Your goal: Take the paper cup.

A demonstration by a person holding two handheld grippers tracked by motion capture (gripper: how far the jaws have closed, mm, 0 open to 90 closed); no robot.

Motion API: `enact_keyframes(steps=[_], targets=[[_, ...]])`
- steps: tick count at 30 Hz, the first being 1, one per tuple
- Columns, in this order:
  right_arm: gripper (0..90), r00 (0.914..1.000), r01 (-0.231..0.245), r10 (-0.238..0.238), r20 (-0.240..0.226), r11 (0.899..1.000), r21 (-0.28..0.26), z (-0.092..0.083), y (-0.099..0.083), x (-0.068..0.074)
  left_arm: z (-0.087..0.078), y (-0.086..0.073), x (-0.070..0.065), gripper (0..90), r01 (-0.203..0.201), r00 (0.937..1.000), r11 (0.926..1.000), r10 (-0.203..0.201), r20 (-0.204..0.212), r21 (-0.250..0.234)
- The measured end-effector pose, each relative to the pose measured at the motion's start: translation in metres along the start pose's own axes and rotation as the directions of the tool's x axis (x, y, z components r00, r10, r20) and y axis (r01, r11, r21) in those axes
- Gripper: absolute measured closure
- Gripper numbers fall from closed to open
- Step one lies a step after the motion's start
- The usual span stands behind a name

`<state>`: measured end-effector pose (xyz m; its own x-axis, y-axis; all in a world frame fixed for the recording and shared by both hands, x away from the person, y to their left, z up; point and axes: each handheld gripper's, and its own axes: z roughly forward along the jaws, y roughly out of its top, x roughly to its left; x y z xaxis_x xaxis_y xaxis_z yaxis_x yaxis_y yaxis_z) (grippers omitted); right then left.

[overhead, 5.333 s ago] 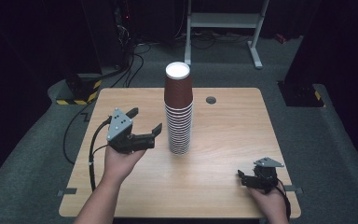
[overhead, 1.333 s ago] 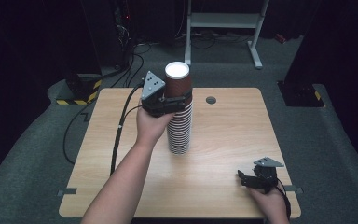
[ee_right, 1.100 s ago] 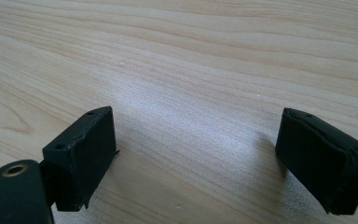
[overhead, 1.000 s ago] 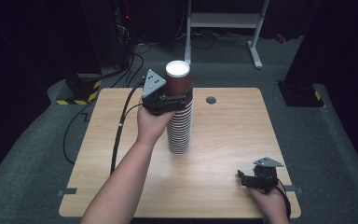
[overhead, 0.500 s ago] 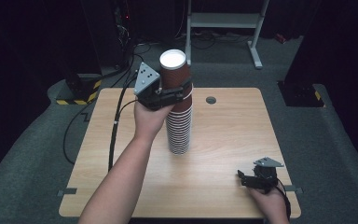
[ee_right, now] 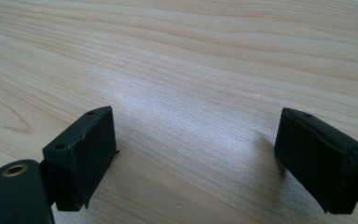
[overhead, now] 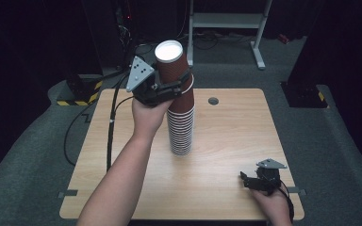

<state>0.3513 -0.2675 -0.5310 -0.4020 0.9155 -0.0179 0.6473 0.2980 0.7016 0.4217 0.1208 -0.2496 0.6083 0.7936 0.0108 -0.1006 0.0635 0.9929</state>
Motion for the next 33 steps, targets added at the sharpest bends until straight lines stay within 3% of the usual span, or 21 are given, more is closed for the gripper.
enact_keyframes(steps=[11, 22, 25, 33], targets=[[12.3, 1.0, 0.0, 0.0, 0.0, 1.0, 0.0, 0.0, 0.0, 0.0, -0.01, 0.014, -0.007, 16.3, -0.042, 0.9991, 0.9975, 0.042, 0.002, -0.057], [12.4, 1.0, 0.0, 0.0, -0.003, 1.0, 0.0, 0.0, 0.0, 0.0, -0.04, 0.021, -0.009, 16.5, -0.034, 0.9994, 0.9944, 0.034, -0.003, -0.1], [12.5, 1.0, 0.0, 0.0, -0.003, 1.0, 0.0, 0.0, 0.0, 0.0, -0.051, 0.025, -0.008, 16.5, -0.013, 0.9998, 0.9921, 0.015, 0.012, -0.124], [12.5, 1.0, 0.0, 0.0, -0.004, 1.0, 0.0, 0.0, 0.0, 0.0, -0.068, 0.025, -0.008, 16.5, -0.031, 0.9995, 0.9937, 0.031, -0.002, -0.108]])
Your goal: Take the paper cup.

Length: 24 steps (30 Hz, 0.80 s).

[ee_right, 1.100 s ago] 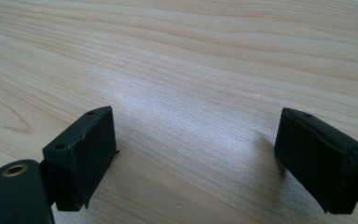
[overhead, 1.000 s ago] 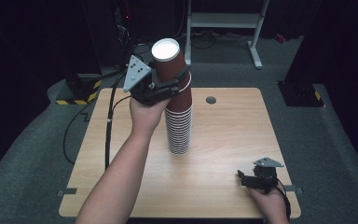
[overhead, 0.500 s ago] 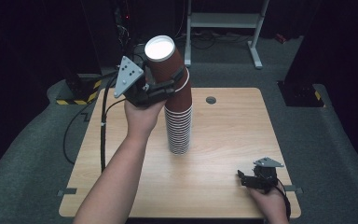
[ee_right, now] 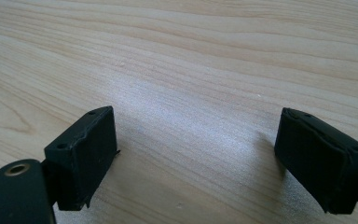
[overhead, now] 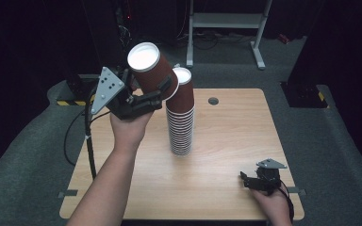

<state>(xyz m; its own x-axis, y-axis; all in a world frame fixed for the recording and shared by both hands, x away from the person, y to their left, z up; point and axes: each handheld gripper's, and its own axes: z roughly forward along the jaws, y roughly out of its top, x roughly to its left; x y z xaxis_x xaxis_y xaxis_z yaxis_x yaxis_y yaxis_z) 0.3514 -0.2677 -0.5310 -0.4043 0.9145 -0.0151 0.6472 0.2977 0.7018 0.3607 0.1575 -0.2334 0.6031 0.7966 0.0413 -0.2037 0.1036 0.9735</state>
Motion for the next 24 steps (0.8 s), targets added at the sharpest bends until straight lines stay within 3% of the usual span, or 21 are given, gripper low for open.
enact_keyframes(steps=[9, 13, 17, 24], targets=[[13.2, 1.0, -0.002, 0.002, 0.0, 1.0, -0.001, 0.0, 0.0, 0.0, -0.02, -0.015, -0.002, 16.5, 0.022, 0.9997, 0.9991, -0.022, 0.01, 0.037], [18.0, 0.9999, 0.011, -0.011, -0.013, 1.0, -0.009, -0.002, -0.001, 0.001, -0.026, -0.024, -0.004, 16.4, 0.024, 0.9996, 0.9979, -0.024, 0.011, 0.06], [19.5, 0.9998, 0.01, -0.01, -0.014, 1.0, -0.012, -0.002, -0.001, 0.001, -0.032, -0.036, -0.003, 16.3, 0.053, 0.9984, 0.9955, -0.054, 0.017, 0.078], [26.5, 0.9993, 0.015, -0.016, -0.033, 0.999, -0.041, -0.005, -0.003, 0.0, -0.038, -0.064, -0.003, 16.1, 0.102, 0.9938, 0.9838, -0.107, 0.029, 0.147]])
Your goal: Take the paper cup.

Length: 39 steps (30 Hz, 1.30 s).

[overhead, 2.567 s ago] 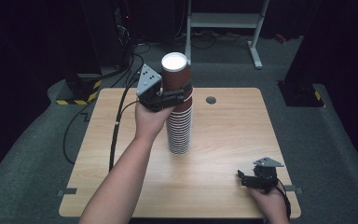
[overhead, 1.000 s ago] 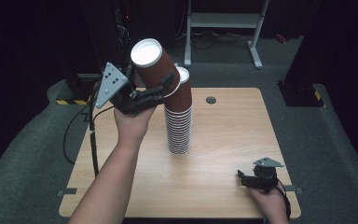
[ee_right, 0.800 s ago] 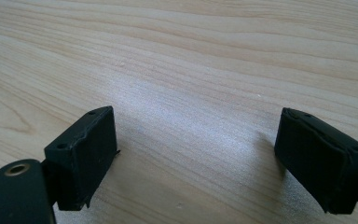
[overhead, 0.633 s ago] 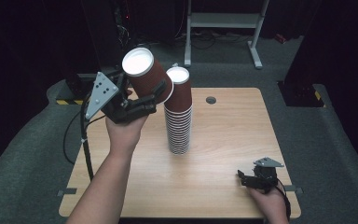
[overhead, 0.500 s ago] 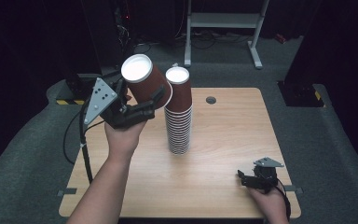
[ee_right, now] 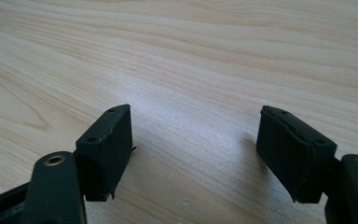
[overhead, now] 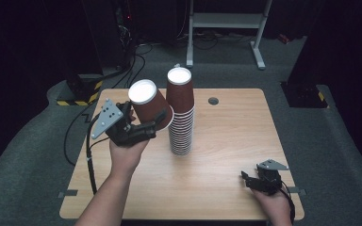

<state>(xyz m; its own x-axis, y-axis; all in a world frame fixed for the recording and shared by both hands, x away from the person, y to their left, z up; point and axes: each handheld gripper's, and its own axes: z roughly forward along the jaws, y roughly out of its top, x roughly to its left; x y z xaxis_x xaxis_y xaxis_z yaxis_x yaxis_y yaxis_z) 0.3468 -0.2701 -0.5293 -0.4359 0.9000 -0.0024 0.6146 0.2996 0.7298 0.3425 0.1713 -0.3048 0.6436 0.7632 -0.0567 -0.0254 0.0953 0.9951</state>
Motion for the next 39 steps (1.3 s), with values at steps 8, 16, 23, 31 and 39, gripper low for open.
enact_keyframes(steps=[8, 16, 23, 31, 39], targets=[[30.1, 0.9988, 0.048, -0.048, -0.005, 0.995, -0.087, -0.01, 0.001, 0.008, -0.006, -0.023, 0.001, 15.7, 0.039, 0.9992, 0.9968, -0.039, -0.004, 0.071], [32.2, 0.9899, 0.131, -0.136, -0.039, 0.984, -0.122, -0.015, 0.008, 0.027, -0.011, -0.043, 0.0, 15.4, 0.028, 0.9995, 0.9898, -0.026, -0.02, 0.139], [32.6, 0.9846, 0.149, -0.162, -0.067, 0.975, -0.164, -0.021, 0.019, 0.042, -0.01, -0.067, -0.005, 15.4, 0.037, 0.9992, 0.9824, -0.039, 0.01, 0.183], [31.9, 0.9745, 0.182, -0.207, -0.088, 0.957, -0.227, -0.028, 0.044, 0.064, -0.008, -0.091, -0.016, 15.4, 0.03, 0.9965, 0.9749, -0.047, 0.069, 0.221], [32.5, 0.9763, 0.176, -0.204, -0.073, 0.945, -0.276, -0.023, 0.045, 0.073, 0.0, -0.109, -0.027, 15.4, 0.038, 0.9937, 0.9652, -0.064, 0.092, 0.259]])
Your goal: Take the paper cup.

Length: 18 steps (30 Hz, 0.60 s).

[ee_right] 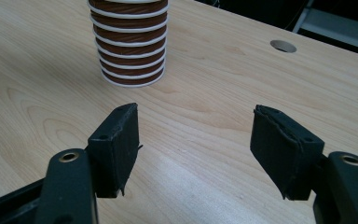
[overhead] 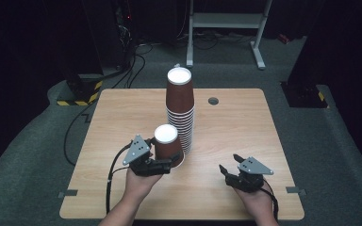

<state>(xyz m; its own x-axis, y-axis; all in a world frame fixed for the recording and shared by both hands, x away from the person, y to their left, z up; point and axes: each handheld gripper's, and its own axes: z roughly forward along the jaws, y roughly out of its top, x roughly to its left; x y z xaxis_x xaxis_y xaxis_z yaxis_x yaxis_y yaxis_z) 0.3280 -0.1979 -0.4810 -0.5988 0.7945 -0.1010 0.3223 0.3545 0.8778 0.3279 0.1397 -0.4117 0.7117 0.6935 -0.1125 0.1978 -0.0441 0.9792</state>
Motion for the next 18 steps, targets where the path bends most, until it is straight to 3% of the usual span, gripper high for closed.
enact_keyframes(steps=[8, 14, 18], targets=[[32.0, 0.9999, -0.001, 0.001, 0.011, 1.0, -0.006, -0.002, -0.011, 0.0, 0.021, -0.01, -0.009, 15.4, 0.029, 0.9963, 0.9982, -0.034, 0.079, 0.052], [31.0, 0.9999, 0.0, 0.0, 0.016, 0.999, -0.046, -0.011, -0.01, -0.002, 0.032, -0.011, -0.019, 15.5, 0.043, 0.9916, 0.9984, -0.047, 0.12, 0.038], [28.4, 0.9998, 0.008, -0.006, 0.021, 0.997, -0.076, -0.015, -0.007, -0.001, 0.043, -0.012, -0.018, 15.5, 0.084, 0.9844, 0.9951, -0.091, 0.15, 0.051]])
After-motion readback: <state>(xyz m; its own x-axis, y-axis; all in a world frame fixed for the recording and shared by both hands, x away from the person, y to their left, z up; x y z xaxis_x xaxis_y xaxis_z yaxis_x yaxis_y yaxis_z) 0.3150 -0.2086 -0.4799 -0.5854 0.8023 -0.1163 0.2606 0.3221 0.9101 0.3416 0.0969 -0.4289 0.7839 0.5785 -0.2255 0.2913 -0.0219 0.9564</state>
